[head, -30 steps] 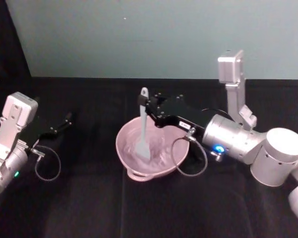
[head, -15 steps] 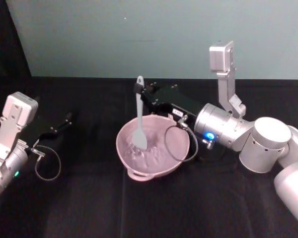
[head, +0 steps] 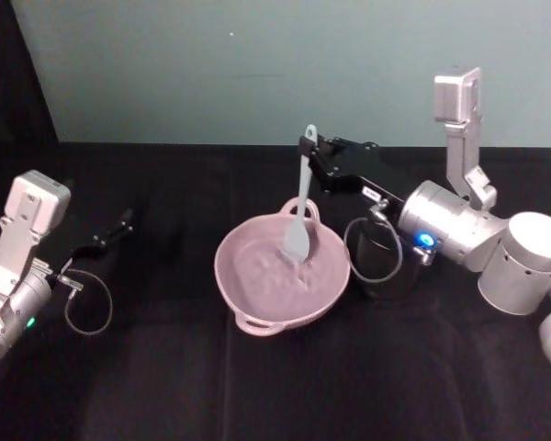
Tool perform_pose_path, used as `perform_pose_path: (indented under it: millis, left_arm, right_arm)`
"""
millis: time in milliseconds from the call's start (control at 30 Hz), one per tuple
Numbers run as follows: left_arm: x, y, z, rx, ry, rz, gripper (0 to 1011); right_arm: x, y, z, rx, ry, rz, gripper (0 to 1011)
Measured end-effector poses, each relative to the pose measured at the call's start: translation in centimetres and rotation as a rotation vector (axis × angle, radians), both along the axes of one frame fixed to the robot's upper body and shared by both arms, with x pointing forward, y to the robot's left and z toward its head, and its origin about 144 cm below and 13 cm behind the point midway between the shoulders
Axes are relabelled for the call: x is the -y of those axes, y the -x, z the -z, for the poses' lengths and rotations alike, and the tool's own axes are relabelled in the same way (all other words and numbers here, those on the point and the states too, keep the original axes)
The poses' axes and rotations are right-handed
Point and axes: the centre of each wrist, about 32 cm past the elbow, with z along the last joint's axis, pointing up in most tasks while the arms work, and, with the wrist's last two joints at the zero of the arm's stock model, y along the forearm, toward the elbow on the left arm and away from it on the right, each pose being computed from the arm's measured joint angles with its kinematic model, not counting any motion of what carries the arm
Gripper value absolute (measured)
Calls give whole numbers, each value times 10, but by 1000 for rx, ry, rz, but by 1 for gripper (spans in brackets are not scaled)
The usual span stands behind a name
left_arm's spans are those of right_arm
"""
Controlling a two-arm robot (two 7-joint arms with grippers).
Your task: Use the one hand to pick up the spoon and stir the clear water in the bowl.
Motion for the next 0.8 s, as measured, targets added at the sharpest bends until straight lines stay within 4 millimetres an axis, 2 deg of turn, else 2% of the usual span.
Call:
perform_pose_path:
  millis: [133, 400, 800]
  left_arm:
    - [0, 0, 0, 0, 0, 0, 1011]
    - [0, 0, 0, 0, 0, 0, 1011]
    - [0, 0, 0, 0, 0, 0, 1011]
  right_arm:
    - [5, 7, -3, 13, 30, 6, 110]
    - [2, 22, -6, 32, 62, -22, 110]
    - [-31, 43, -8, 48, 61, -141, 110]
